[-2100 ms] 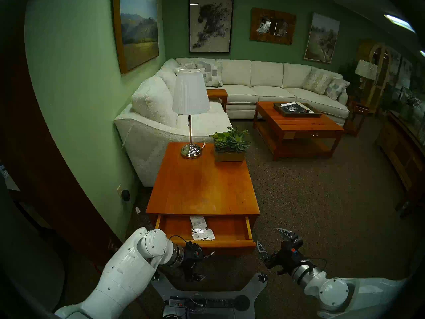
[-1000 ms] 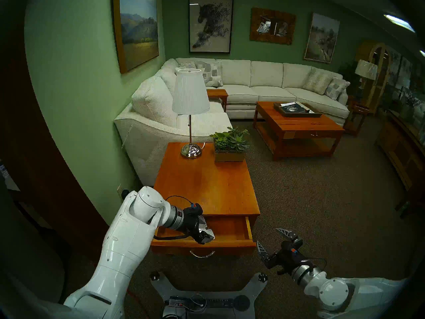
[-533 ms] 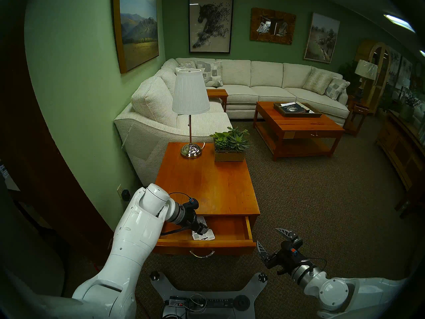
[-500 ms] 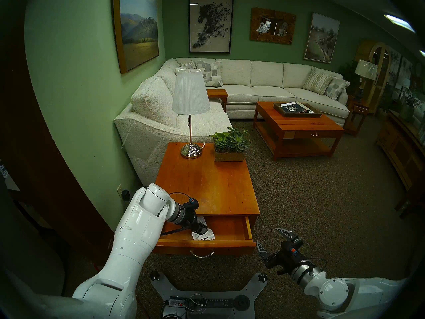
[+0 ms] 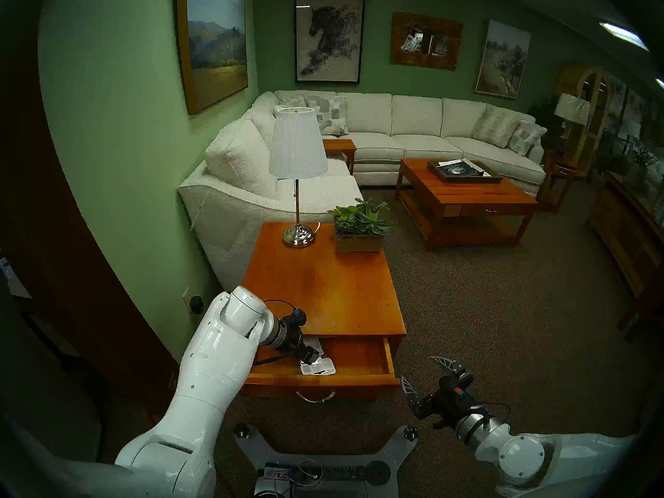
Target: Open the drawer, take out the contents and close the drawer
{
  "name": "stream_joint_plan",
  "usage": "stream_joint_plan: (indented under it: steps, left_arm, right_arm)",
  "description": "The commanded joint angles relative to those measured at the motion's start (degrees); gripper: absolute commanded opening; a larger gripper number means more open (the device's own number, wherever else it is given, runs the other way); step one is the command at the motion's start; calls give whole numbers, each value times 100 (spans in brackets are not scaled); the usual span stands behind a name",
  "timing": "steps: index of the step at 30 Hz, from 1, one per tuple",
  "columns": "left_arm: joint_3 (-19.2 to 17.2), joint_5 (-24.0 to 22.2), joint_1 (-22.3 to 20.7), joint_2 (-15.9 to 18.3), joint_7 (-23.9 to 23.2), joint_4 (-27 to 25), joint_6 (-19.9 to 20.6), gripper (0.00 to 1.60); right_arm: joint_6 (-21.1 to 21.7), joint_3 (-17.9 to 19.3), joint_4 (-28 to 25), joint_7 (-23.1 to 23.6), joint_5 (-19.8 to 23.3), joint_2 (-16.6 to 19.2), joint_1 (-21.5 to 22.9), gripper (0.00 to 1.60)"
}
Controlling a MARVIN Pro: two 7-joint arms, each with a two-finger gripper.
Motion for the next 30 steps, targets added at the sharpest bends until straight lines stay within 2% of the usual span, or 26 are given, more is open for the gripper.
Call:
stream_joint_plan:
  steps: [1,7,16,30]
  left_arm:
    - [-13,-10,211,84,-30,-291,-72,160]
    - [7,-18,447,186,-109,-482,-112,160]
    - [113,114,595,281,-20,-229,-155,160]
    - [372,180,987,672,-714,-727,125,160]
  right_arm:
    - [-23,56,-117,-4,-8,12,62,160]
    - [-23,56,-116,-4,-8,12,62,160]
    - [-23,56,-117,-4,-8,13,62,160]
    - [-24,55,-114,-4,-9,11,63,160]
